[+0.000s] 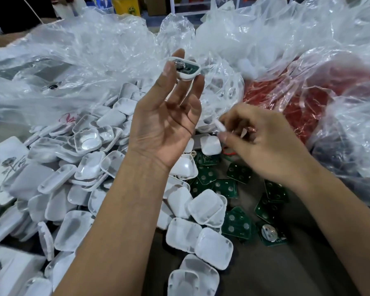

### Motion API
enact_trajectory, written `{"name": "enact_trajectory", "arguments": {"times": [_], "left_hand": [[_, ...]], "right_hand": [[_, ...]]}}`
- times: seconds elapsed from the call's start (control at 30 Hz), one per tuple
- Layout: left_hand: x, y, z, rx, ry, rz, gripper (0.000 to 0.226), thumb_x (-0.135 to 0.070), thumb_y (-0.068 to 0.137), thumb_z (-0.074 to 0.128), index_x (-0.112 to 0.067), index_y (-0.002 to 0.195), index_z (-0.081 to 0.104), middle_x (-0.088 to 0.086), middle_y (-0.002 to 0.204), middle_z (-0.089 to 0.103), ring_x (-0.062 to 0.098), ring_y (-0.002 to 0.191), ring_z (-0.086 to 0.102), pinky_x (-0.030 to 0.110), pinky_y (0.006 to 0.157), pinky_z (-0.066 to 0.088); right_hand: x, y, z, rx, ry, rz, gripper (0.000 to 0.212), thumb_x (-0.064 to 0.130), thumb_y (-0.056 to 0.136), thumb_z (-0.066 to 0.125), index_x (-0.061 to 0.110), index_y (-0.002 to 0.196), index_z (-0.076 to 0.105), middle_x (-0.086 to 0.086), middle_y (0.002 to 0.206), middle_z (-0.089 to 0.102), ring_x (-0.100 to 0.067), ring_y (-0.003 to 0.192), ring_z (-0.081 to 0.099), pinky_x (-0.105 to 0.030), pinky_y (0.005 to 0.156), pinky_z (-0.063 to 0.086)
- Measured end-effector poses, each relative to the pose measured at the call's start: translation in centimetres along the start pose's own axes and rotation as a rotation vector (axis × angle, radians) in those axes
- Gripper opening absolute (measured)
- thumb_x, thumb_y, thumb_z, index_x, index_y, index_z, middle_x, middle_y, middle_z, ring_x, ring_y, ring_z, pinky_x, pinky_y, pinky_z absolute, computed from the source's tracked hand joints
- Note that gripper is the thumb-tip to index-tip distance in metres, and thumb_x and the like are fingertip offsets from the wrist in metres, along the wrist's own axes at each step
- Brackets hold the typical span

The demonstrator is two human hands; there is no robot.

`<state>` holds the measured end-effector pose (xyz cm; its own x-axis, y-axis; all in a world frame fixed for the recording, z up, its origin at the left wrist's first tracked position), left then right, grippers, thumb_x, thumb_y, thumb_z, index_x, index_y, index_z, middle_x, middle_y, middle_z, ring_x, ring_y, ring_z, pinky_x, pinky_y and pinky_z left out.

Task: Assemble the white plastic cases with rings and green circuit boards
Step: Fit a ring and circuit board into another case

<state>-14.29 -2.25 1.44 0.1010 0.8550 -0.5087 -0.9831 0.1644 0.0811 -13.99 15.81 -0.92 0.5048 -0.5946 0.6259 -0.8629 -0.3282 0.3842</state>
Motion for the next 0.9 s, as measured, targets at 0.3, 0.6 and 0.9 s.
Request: {"name": "enact_trajectory", "arguments": {"times": [0.3, 0.6, 0.9], "left_hand": [[0.0, 0.1, -0.5, -0.014, 0.005, 0.007, 0.042, -0.02, 0.081, 0.074, -0.011, 0.122, 0.071, 0.006, 0.105, 0.069, 0.018, 0.088, 0.07, 0.02, 0.062, 0.057], [0.1, 0.2, -0.5, 0.013, 0.043, 0.002, 0.029, -0.018, 0.091, 0.067, -0.015, 0.12, 0.071, 0.003, 0.106, 0.071, 0.016, 0.092, 0.07, 0.019, 0.064, 0.056], [0.2, 0.3, -0.4, 0.03, 0.036, 0.013, 0.033, -0.017, 0.084, 0.07, -0.016, 0.117, 0.072, 0.003, 0.104, 0.072, 0.017, 0.091, 0.07, 0.02, 0.063, 0.056]], "right_hand": [[-1.0, 0.4, -1.0, -0.131, 0.679, 0.109, 0.02, 0.012, 0.101, 0.068, 0.012, 0.12, 0.065, 0.002, 0.08, 0.074, -0.036, 0.061, 0.062, -0.029, 0.044, 0.051], [0.6, 0.1, -1.5, -0.121, 0.605, 0.005, 0.033, 0.001, 0.098, 0.068, 0.027, 0.117, 0.076, -0.003, 0.076, 0.066, -0.032, 0.059, 0.07, -0.038, 0.058, 0.065], [1.0, -0.2, -0.8, -0.067, 0.521, -0.001, 0.021, 0.005, 0.097, 0.072, 0.021, 0.111, 0.077, 0.001, 0.09, 0.076, -0.027, 0.067, 0.075, -0.052, 0.057, 0.064]]}}
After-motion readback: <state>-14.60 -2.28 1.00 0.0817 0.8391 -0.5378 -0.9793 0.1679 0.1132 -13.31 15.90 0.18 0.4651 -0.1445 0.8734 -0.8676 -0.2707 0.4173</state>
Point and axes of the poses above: each hand's wrist, its own y-axis towards the middle knuckle, its own z-axis out of the palm, x = y × z, the point moved 3 cm from there along y, towards the middle knuckle
